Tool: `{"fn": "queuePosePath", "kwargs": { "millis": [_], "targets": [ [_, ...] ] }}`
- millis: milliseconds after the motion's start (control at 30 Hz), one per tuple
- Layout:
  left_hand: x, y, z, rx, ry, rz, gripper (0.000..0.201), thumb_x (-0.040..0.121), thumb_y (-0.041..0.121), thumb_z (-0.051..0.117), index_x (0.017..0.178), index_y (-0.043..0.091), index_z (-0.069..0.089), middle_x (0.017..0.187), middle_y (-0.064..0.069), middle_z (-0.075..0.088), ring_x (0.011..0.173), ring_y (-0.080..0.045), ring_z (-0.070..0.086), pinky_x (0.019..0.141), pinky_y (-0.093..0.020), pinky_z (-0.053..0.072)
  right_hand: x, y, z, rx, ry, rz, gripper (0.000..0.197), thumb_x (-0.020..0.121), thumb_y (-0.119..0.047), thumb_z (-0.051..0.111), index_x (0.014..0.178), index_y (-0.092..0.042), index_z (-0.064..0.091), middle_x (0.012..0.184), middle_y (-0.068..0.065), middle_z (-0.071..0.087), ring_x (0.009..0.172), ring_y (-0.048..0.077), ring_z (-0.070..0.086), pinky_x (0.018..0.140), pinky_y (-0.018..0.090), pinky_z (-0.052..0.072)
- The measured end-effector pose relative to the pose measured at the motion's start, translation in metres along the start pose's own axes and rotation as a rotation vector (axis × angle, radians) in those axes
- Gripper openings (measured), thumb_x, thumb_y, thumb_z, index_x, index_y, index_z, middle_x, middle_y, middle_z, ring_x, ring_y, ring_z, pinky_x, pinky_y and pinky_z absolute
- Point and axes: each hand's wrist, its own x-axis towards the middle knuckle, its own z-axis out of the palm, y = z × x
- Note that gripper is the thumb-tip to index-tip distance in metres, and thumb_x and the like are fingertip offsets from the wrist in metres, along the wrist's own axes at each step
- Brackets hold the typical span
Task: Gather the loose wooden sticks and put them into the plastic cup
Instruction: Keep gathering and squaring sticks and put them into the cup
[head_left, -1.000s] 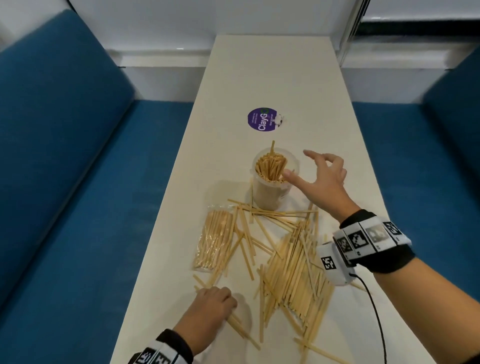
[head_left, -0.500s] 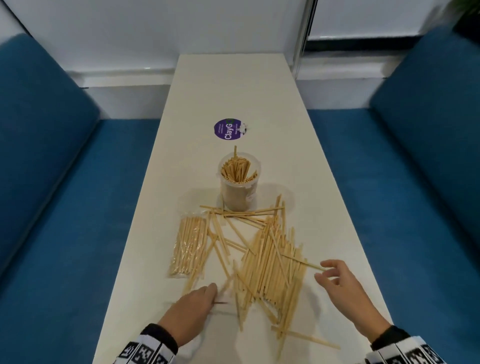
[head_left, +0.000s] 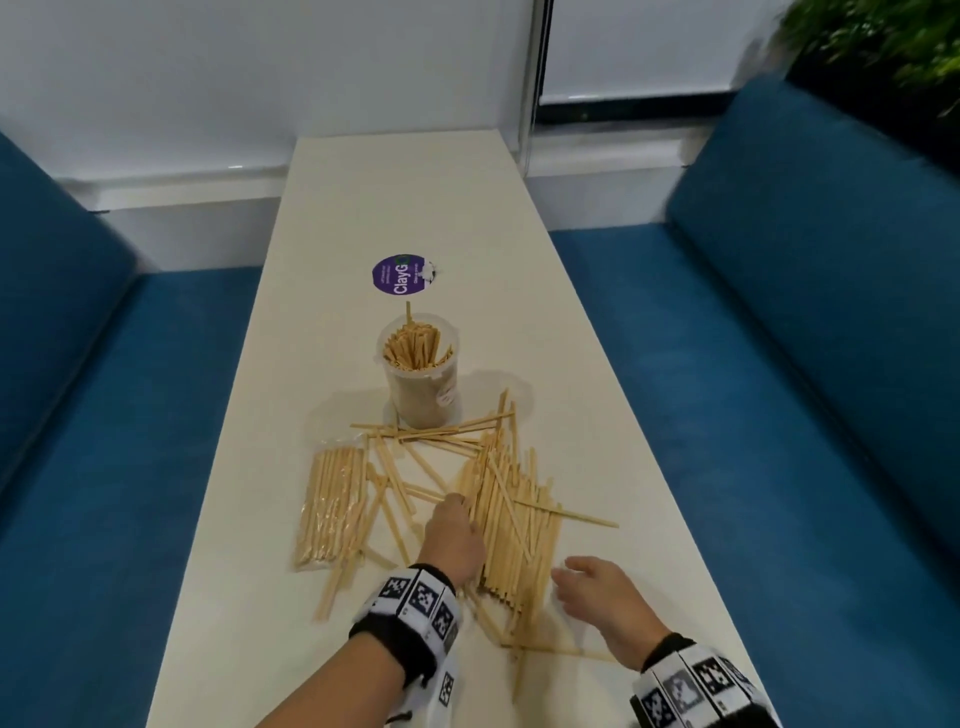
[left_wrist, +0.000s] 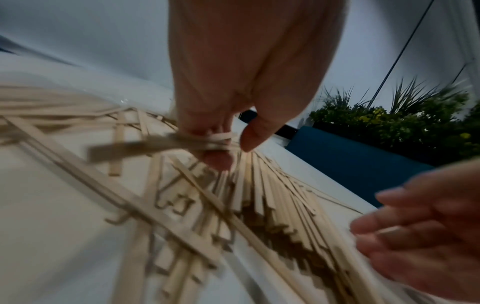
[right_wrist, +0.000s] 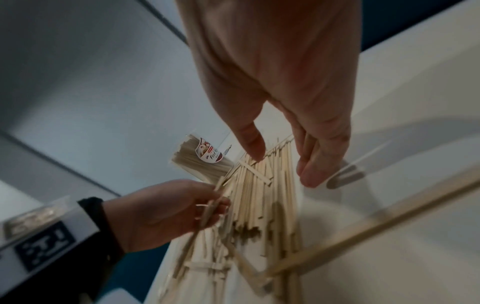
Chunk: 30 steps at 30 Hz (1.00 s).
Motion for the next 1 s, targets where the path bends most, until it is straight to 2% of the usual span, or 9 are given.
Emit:
{"fn": "queuePosePath", "kwargs": {
  "millis": [100,167,200,367,500,667,767,867,1000],
  "targets": [
    [0.002,0.002,0.012,0.139,0.059,-0.009,0.063,0.089,0.043,0.054,0.136,0.005,0.035,0.138,-0.012,0.034,0.127,-0.027,0.039,0.106,-0.035,0.037,0.002,-0.010,0.009,0.137,-0.072,-0.002,0.008,0.088,-0.011,0.060,0.088,-0.014,0.053,0.083,0.013,0.056,0.066,0.016,0.054,0.059,0.021,0.043],
    [0.000,0.002,0.019,0.211,0.071,-0.004,0.074,0.083,0.050,0.060,0.136,0.004,0.033,0.137,-0.012,0.032,0.128,-0.026,0.038,0.105,-0.032,0.036,0.007,-0.013,0.015,0.174,-0.102,-0.004,0.023,0.088,-0.004,0.056,0.066,-0.011,0.050,0.069,0.011,0.048,0.056,0.017,0.043,0.053,0.025,0.034],
    [-0.001,0.002,0.021,0.236,0.068,-0.002,0.075,0.082,0.049,0.062,0.135,0.004,0.034,0.137,-0.012,0.034,0.127,-0.026,0.039,0.104,-0.031,0.036,0.007,-0.014,0.019,0.189,-0.116,0.002,0.024,0.088,-0.002,0.054,0.064,-0.008,0.051,0.066,0.010,0.045,0.054,0.017,0.040,0.052,0.025,0.030],
    [-0.001,-0.006,0.024,0.177,0.051,-0.032,0.049,0.087,0.031,0.061,0.125,0.004,0.045,0.128,-0.013,0.052,0.118,-0.027,0.051,0.097,-0.031,0.043,0.008,-0.020,0.034,0.217,-0.144,0.052,0.022,0.090,0.005,0.046,0.078,0.002,0.064,0.063,0.011,0.049,0.050,0.014,0.040,0.045,0.021,0.031],
    [-0.001,-0.009,0.013,0.134,0.026,-0.077,0.046,0.094,0.028,0.051,0.131,0.001,0.044,0.135,-0.015,0.050,0.125,-0.028,0.047,0.102,-0.031,0.039,0.006,-0.026,0.038,0.232,-0.149,0.069,0.023,0.090,0.005,0.044,0.089,0.006,0.067,0.063,0.010,0.054,0.051,0.015,0.043,0.047,0.022,0.035],
    [-0.003,-0.014,-0.002,0.082,-0.012,-0.129,0.052,0.099,0.029,0.040,0.142,0.001,0.032,0.146,-0.014,0.038,0.134,-0.028,0.038,0.108,-0.033,0.033,0.001,-0.033,0.041,0.222,-0.171,0.037,0.019,0.092,-0.008,0.054,0.078,-0.003,0.066,0.071,0.012,0.059,0.056,0.018,0.054,0.054,0.026,0.044],
    [-0.007,-0.020,-0.011,0.063,-0.012,-0.131,0.041,0.100,0.027,0.035,0.131,0.000,0.040,0.134,-0.015,0.049,0.122,-0.028,0.048,0.095,-0.031,0.041,0.002,-0.035,0.044,0.103,-0.112,-0.014,0.016,0.093,-0.018,0.055,0.093,-0.004,0.061,0.080,0.010,0.060,0.069,0.019,0.058,0.063,0.026,0.051],
    [-0.009,-0.029,-0.020,-0.029,0.007,-0.109,0.021,0.100,0.022,0.033,0.105,0.005,0.045,0.112,-0.015,0.060,0.099,-0.026,0.058,0.084,-0.034,0.046,0.002,-0.041,0.046,-0.048,-0.034,-0.104,0.021,0.092,-0.030,0.056,0.093,-0.010,0.056,0.076,0.003,0.059,0.071,0.017,0.056,0.077,0.034,0.052],
    [-0.020,-0.033,-0.029,-0.141,-0.007,-0.064,0.011,0.099,0.016,0.033,0.091,0.012,0.040,0.086,-0.006,0.051,0.074,-0.016,0.049,0.071,-0.031,0.043,-0.002,-0.057,0.057,-0.063,-0.084,-0.163,0.037,0.084,-0.050,0.061,0.090,-0.014,0.055,0.081,0.000,0.059,0.077,0.016,0.058,0.080,0.033,0.052]
  ]
}}
